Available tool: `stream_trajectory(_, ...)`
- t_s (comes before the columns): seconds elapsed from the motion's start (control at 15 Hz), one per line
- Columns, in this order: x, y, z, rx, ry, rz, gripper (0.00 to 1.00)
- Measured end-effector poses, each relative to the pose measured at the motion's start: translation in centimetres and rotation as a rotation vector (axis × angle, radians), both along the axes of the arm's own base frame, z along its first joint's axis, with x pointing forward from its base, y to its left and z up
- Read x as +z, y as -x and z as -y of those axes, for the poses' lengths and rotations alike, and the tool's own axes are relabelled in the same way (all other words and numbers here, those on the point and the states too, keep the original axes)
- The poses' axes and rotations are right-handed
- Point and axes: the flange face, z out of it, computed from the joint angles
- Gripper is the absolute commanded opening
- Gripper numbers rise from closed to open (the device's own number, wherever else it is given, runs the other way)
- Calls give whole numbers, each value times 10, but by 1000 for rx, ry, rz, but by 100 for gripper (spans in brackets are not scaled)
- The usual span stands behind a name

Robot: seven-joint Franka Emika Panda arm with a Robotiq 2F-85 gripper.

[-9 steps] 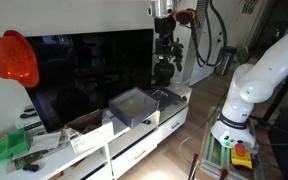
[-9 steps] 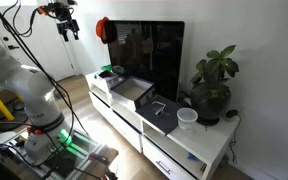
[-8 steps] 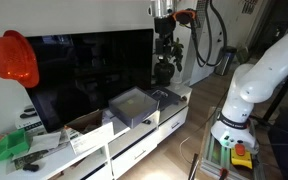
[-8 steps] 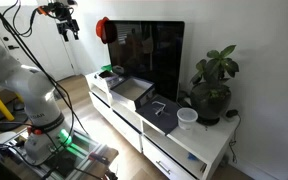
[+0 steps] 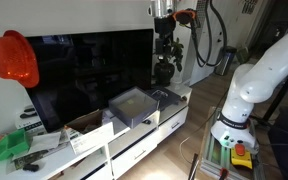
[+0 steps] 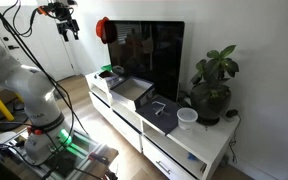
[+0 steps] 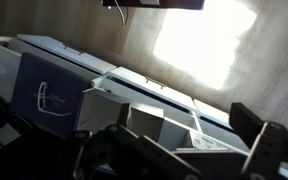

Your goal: Hang the sunglasses on the edge of the blue box

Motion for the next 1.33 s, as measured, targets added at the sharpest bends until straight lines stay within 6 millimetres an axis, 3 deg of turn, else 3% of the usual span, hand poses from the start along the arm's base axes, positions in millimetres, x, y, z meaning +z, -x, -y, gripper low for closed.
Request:
stream_trajectory(0.13,-1,-1,1,-4,2,-2,100)
stream_trajectory(0.27,-13,-11,19,-82,56,0,100)
stream_trajectory(0.4,-38,-35,59,-172,119,16,100)
stream_trajectory(0.67,-94,-79,160,-289,224,88,100)
stream_trajectory(0.87,-140,-99,219,-291,162,162,100)
stream_trajectory(1.07,-177,-106,269,-344,67,216,100)
stream_trajectory(1.2,-187,-106,281,-356,64,205,100)
stream_trajectory(1.33,-185,-108,273,-341,64,210,100)
